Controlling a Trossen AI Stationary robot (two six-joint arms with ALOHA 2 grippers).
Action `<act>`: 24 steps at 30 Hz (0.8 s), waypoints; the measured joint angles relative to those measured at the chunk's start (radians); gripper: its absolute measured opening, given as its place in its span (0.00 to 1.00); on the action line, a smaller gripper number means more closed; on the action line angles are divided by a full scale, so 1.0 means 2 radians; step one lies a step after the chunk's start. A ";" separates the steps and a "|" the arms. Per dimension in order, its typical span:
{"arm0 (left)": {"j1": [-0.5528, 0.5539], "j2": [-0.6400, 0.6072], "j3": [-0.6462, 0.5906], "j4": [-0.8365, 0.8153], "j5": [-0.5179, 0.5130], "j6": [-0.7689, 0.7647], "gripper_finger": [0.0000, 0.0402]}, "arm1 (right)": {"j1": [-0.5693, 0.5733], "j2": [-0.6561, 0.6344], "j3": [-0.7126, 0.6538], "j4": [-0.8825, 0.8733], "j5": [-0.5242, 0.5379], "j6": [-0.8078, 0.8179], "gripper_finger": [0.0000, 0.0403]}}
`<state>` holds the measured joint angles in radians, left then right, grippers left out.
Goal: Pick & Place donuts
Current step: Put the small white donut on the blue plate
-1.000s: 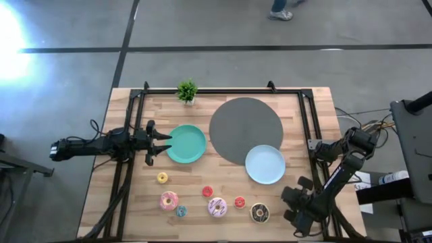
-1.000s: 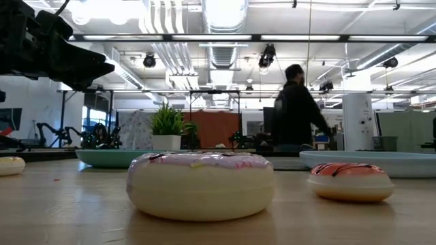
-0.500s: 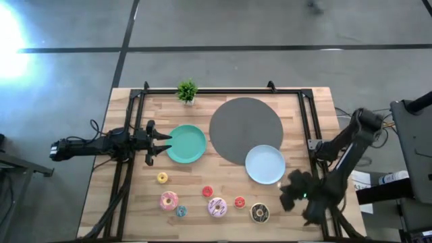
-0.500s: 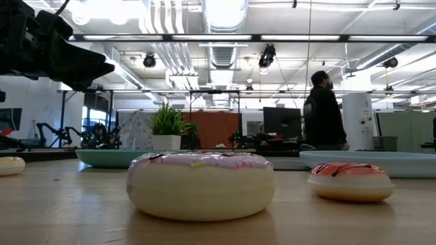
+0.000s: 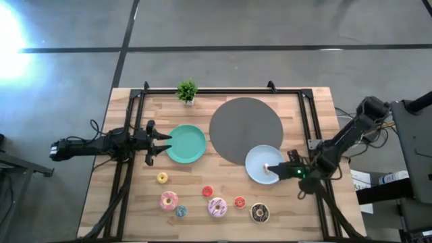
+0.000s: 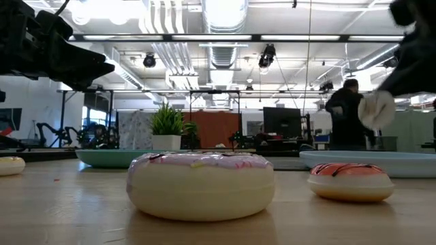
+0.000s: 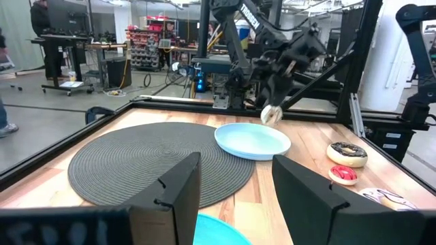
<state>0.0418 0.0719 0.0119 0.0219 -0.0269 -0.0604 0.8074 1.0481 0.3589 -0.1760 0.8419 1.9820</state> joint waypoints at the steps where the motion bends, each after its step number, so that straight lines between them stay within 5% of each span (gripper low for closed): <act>1: 0.000 0.000 0.000 0.000 0.000 0.000 0.39 | -0.009 0.002 -0.004 0.000 -0.023 0.002 0.02; 5: 0.000 0.000 0.000 0.000 0.000 0.000 0.39 | -0.034 0.016 -0.011 0.000 -0.094 0.012 0.02; 12: 0.000 0.000 0.000 0.000 0.000 0.000 0.39 | -0.043 0.040 -0.005 -0.008 -0.138 0.013 0.02; 24: 0.000 0.000 0.000 0.000 0.000 0.000 0.39 | -0.043 0.050 0.066 -0.212 -0.189 0.008 0.04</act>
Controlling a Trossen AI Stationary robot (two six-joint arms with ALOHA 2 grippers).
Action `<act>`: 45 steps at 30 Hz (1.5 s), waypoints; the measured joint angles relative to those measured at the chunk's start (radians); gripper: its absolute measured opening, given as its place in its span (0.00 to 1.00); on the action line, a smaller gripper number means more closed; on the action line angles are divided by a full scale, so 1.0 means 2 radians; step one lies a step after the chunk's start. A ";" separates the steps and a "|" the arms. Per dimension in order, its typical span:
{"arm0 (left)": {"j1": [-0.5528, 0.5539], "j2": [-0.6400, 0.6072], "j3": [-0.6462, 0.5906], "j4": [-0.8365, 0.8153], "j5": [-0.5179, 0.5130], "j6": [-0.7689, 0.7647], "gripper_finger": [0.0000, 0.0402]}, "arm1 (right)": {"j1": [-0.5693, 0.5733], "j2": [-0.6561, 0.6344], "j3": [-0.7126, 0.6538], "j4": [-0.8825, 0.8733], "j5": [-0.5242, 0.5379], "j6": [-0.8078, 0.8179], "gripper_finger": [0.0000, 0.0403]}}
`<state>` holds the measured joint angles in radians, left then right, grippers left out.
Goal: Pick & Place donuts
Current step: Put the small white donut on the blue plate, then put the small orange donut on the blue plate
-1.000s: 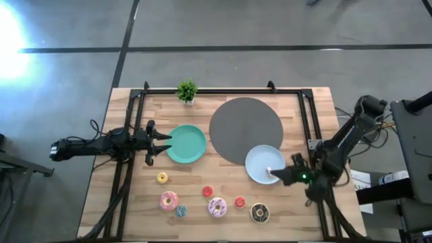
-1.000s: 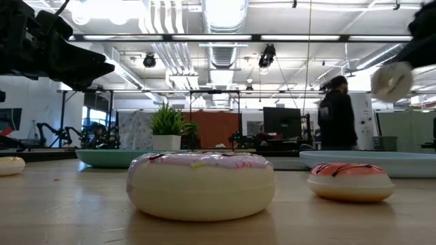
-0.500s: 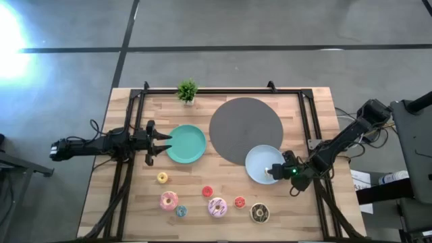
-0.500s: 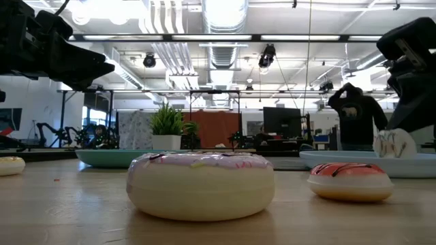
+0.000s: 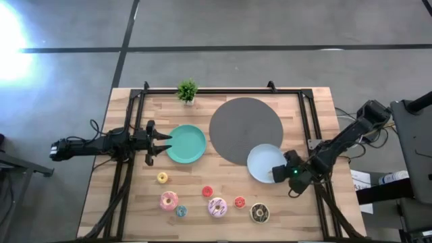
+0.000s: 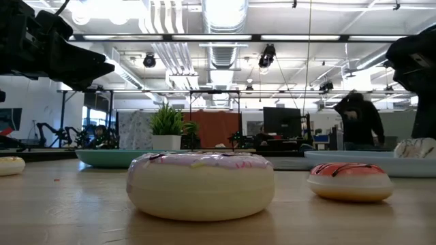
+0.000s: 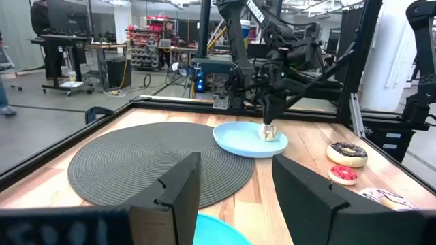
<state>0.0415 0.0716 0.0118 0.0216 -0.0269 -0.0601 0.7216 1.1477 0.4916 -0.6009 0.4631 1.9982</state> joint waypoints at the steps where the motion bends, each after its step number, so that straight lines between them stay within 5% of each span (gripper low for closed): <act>1: 0.000 0.000 0.000 0.000 0.000 0.000 0.39 | 0.000 0.000 0.007 -0.015 -0.006 -0.006 0.05; 13: 0.000 0.000 0.000 0.000 0.000 0.000 0.39 | 0.000 0.000 0.034 -0.102 -0.052 -0.047 0.31; 20: 0.000 0.000 0.000 0.000 0.000 0.000 0.39 | 0.000 0.011 0.067 -0.213 -0.050 -0.097 0.34; 31: 0.000 0.000 0.000 0.000 0.000 0.000 0.39 | -0.006 0.114 0.183 0.031 -0.046 -0.643 0.35; 39: 0.000 0.000 0.000 0.000 0.000 0.000 0.39 | -0.013 0.291 0.318 0.012 -0.049 -0.778 0.35; 45: 0.000 0.000 0.000 0.000 0.000 0.000 0.39 | -0.014 0.358 0.390 0.012 -0.060 -0.831 0.35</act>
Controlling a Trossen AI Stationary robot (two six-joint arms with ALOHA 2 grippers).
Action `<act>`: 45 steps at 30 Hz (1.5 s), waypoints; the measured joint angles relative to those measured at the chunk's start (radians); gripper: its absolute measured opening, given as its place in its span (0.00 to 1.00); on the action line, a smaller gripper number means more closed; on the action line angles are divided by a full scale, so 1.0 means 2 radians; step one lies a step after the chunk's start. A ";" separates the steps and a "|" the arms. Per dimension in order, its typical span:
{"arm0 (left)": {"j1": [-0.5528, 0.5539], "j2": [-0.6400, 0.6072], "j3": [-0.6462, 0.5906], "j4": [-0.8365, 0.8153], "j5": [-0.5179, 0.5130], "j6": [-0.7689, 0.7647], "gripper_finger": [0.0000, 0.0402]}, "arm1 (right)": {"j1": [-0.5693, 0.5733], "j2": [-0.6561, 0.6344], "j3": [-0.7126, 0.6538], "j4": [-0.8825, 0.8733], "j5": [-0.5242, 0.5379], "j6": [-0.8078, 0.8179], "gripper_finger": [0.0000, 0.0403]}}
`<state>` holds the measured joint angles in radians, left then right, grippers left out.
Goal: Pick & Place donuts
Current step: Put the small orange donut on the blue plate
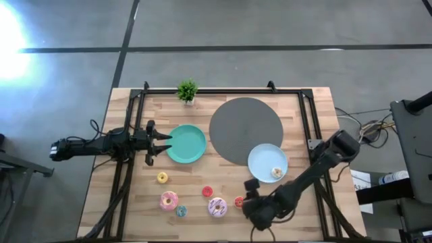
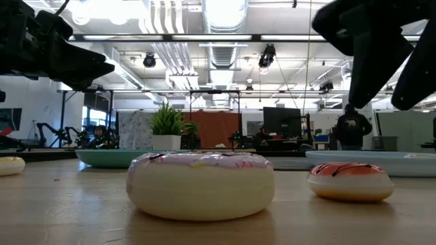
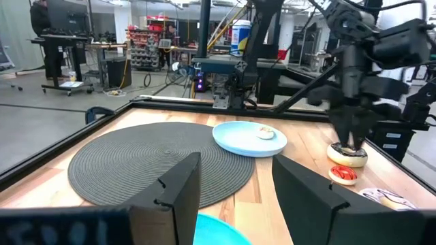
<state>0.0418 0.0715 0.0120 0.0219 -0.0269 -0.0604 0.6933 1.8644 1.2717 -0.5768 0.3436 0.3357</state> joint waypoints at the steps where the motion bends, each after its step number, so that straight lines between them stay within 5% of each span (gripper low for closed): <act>1: 0.000 0.000 0.000 0.000 0.000 0.000 0.39 | 0.000 0.004 0.005 0.003 -0.007 -0.007 0.35; 17: 0.000 0.002 0.000 0.001 0.000 0.000 0.39 | -0.016 0.075 0.045 0.013 -0.058 -0.009 0.55; 35: 0.000 0.002 0.000 0.000 0.000 0.000 0.39 | -0.032 0.073 0.037 -0.010 -0.058 0.022 0.45; 45: 0.000 0.002 0.000 0.000 0.000 0.000 0.39 | -0.059 0.069 0.018 -0.007 -0.058 0.010 0.22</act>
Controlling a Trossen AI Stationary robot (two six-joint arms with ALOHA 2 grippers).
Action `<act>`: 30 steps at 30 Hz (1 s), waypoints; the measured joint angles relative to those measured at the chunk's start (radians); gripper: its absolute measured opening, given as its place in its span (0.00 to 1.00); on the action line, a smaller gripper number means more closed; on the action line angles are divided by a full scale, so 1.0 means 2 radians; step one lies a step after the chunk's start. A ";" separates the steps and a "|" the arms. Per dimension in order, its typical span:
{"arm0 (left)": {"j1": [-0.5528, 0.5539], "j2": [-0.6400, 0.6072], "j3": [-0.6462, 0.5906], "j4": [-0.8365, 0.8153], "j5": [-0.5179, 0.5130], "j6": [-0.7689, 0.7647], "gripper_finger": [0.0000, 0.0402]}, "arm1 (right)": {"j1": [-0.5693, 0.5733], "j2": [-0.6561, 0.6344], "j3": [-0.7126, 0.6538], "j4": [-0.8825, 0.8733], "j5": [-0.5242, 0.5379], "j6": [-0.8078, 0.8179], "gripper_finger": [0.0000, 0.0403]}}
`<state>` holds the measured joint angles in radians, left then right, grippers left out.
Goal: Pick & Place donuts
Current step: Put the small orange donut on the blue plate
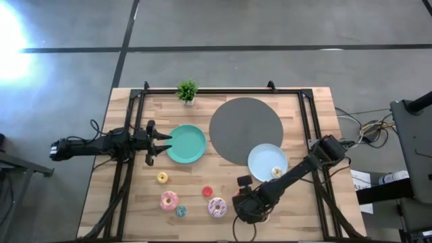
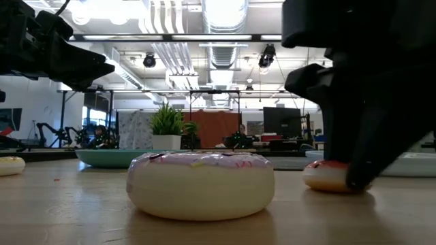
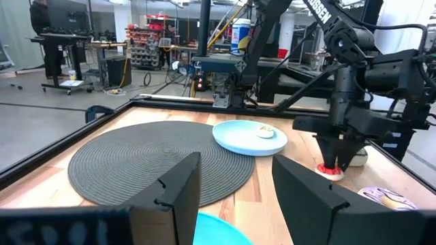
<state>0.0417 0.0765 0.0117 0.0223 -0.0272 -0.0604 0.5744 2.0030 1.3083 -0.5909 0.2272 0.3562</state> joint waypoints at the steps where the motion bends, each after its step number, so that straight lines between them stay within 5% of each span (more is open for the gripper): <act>1: 0.000 0.000 0.000 0.000 0.000 0.000 0.39 | -0.002 -0.004 0.000 -0.006 0.000 0.001 0.19; 8: 0.000 0.000 0.000 0.000 0.000 0.000 0.39 | -0.002 -0.083 0.003 -0.105 0.070 0.043 0.04; 13: 0.000 0.001 0.000 0.000 0.000 0.000 0.39 | -0.002 -0.160 -0.041 -0.215 0.073 0.196 0.03; 21: 0.000 0.002 0.000 0.000 0.000 0.000 0.39 | -0.015 -0.315 -0.202 -0.211 0.039 0.422 0.03; 30: 0.000 0.002 0.000 0.000 0.000 0.000 0.39 | -0.125 -0.404 -0.331 -0.097 -0.033 0.376 0.03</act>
<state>0.0416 0.0811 0.0116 0.0219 -0.0267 -0.0602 0.3240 1.1957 0.6468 -0.7845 0.1620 1.1086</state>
